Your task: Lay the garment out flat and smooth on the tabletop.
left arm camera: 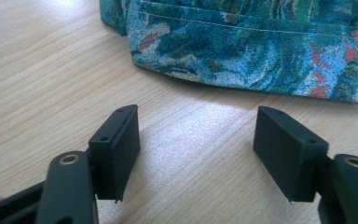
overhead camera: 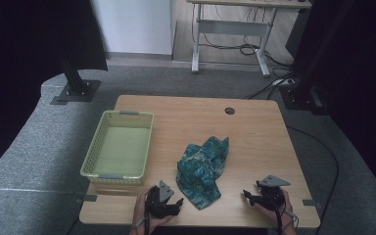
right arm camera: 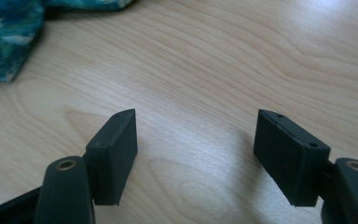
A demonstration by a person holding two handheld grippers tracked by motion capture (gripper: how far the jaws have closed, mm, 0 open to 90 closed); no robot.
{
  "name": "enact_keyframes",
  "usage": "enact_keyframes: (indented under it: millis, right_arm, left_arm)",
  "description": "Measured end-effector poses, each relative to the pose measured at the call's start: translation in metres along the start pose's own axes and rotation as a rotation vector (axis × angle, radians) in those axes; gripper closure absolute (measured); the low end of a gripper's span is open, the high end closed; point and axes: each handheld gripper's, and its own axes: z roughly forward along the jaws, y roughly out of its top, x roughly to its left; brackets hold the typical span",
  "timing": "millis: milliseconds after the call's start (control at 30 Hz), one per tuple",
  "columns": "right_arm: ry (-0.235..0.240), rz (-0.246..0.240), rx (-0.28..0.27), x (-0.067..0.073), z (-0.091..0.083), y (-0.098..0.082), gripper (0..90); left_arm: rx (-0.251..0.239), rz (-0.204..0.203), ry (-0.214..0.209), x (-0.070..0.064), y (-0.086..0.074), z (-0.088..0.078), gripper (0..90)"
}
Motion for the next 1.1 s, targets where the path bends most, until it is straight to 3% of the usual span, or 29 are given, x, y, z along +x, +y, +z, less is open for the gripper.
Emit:
enact_keyframes:
  millis: [267,1100]
  right_arm:
    - [0.072,-0.047,-0.042,0.023,-0.009,0.006,30.1]
    - [0.237,-0.244,-0.098,0.117,0.002,0.037,32.2]
  left_arm:
    - [-0.008,0.005,-0.003,0.004,-0.001,0.001,28.9]
    - [-0.009,0.006,-0.006,0.004,-0.001,0.001,28.1]
